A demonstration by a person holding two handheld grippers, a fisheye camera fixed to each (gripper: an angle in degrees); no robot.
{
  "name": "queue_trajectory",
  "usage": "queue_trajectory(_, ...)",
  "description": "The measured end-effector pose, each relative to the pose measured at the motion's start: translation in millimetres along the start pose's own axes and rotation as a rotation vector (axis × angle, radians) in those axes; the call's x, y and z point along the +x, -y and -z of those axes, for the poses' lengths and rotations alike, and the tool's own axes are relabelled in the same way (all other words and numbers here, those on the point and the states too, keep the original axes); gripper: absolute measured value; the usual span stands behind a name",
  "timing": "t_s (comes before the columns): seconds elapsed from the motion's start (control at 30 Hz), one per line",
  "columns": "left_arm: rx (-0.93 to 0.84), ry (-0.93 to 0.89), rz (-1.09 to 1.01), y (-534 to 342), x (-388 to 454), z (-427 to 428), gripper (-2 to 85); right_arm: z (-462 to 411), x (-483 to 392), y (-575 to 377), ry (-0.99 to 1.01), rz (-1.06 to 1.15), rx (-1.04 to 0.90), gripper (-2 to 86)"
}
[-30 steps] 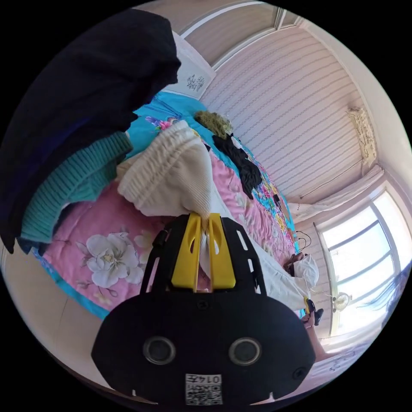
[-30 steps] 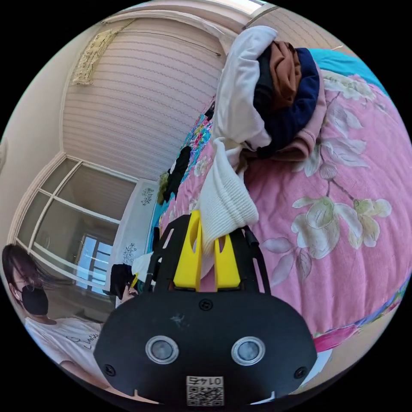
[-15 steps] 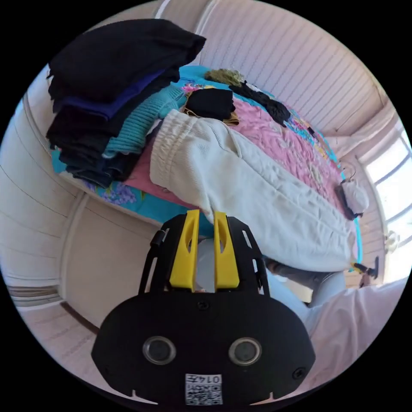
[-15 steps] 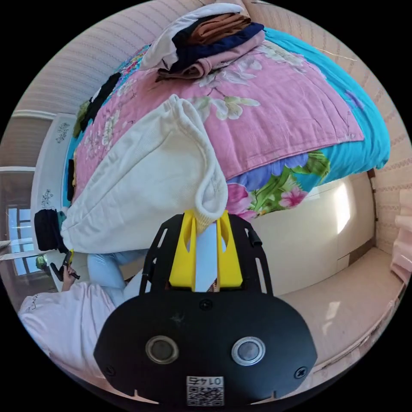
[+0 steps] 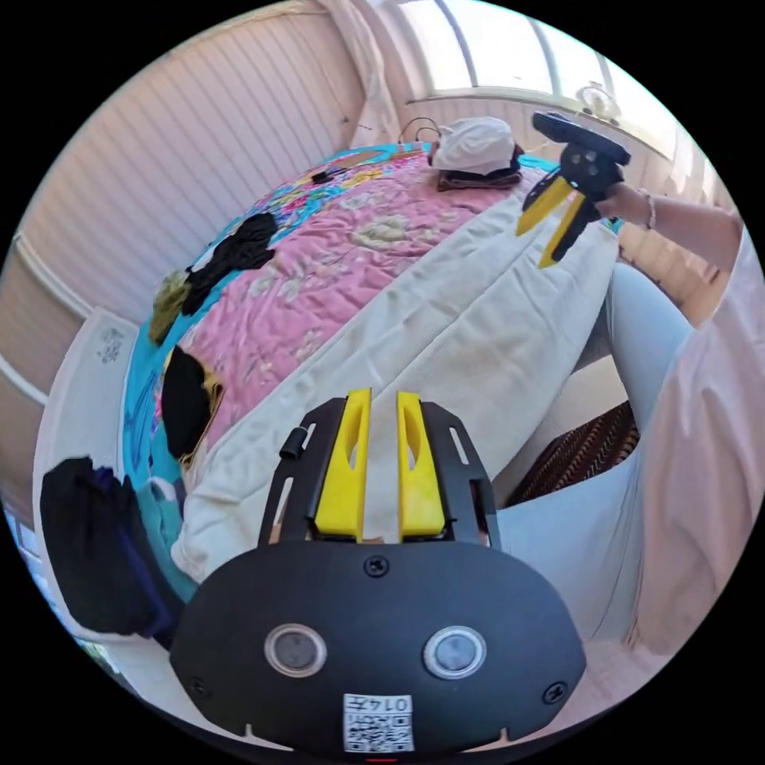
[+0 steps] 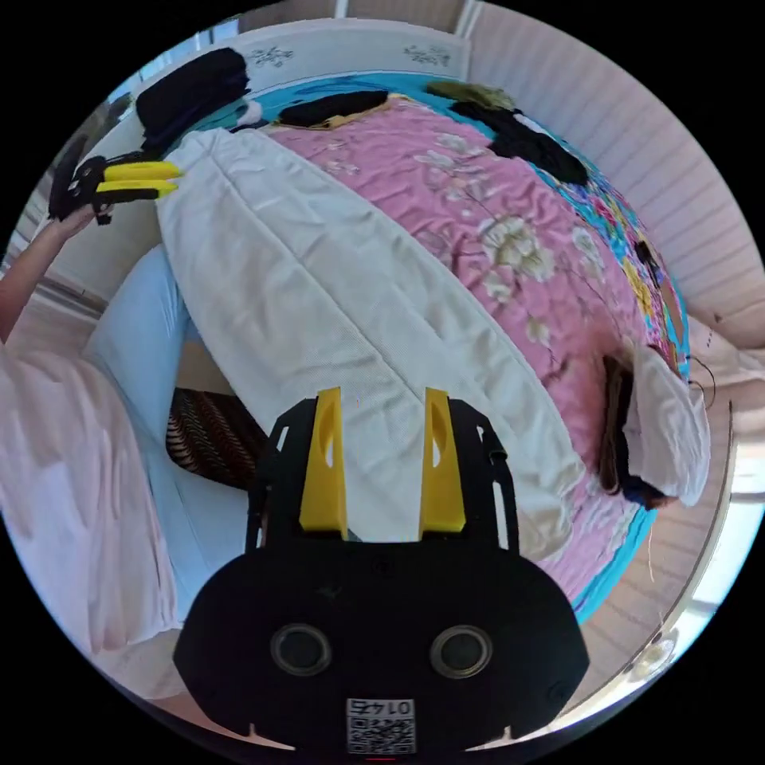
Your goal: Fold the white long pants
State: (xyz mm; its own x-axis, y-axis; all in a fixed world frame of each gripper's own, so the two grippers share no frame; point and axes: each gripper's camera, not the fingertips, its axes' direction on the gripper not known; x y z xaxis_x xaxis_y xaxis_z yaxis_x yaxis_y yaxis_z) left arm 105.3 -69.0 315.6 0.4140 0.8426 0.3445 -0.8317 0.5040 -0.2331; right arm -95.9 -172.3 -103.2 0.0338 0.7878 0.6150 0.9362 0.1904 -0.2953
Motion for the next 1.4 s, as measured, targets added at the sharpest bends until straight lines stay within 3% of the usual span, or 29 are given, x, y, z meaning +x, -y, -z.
queue_trajectory(0.27, -0.185, -0.098, -0.074, 86, 24, -101, 7.0, -23, -23, 117, -0.013, 0.051, -0.113, 4.5)
queue_trajectory(0.53, -0.215, -0.154, -0.119, 131, 33, -112, 4.7, -1, -55, 154, -0.162, 0.127, -0.105, 1.6)
queue_trajectory(1.03, -0.175, -0.023, -0.200, 189, 55, -85, -0.9, 50, -46, 149, -0.102, 0.119, -0.066, -0.3)
queue_trajectory(1.27, -0.069, 0.003, -0.099, 228, 13, -52, -0.9, 101, -15, 131, -0.139, 0.110, 0.027, -0.4)
queue_trajectory(1.4, -0.179, -0.039, -0.015, 248, -3, -100, -0.8, 87, 10, 134, -0.135, 0.069, -0.020, -0.2)
